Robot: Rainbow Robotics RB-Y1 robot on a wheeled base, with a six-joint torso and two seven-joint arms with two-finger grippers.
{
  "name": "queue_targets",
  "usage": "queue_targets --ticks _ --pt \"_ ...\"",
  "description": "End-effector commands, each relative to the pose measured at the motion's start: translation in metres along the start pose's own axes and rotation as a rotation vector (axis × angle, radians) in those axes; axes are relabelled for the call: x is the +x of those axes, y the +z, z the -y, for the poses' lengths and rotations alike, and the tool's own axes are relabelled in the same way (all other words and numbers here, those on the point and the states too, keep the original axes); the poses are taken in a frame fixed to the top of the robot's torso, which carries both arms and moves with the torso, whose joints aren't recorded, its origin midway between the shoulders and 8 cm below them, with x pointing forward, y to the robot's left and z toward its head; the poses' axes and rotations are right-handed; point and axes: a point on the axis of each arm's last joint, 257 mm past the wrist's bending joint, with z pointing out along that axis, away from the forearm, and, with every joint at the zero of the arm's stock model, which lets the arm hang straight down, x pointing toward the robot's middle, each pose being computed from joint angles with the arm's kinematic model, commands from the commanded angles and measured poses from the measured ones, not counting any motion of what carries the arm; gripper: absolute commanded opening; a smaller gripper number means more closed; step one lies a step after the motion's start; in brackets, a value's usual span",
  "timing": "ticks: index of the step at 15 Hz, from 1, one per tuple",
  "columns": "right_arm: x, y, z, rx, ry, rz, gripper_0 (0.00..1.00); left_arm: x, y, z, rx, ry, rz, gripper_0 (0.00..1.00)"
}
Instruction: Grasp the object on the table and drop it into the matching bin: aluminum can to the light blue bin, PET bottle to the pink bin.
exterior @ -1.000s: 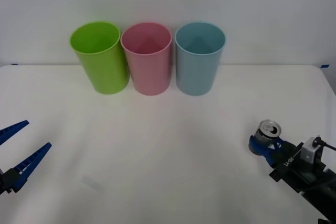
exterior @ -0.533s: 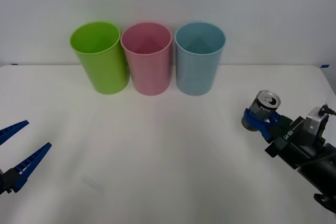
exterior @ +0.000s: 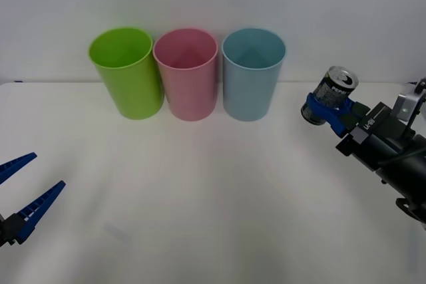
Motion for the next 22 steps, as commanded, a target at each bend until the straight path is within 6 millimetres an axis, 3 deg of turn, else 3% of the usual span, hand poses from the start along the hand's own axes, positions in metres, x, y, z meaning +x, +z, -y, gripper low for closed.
queue_targets --ticks 1,8,17,22 --pt "-0.015 0.018 0.01 0.022 -0.016 0.014 0.0 0.0 0.0 0.0 0.0 0.0 0.0 1.0" --pt "-0.028 0.082 0.035 0.106 -0.05 0.045 0.0 0.0 0.0 0.0 0.0 0.0 0.0 1.0" --pt "-0.013 0.185 0.069 0.209 -0.047 0.038 0.0 0.0 0.0 0.0 0.0 0.0 0.0 1.0" --pt "-0.006 0.221 0.076 0.25 -0.027 0.022 0.0 0.0 0.0 0.0 0.0 0.0 0.0 1.0"
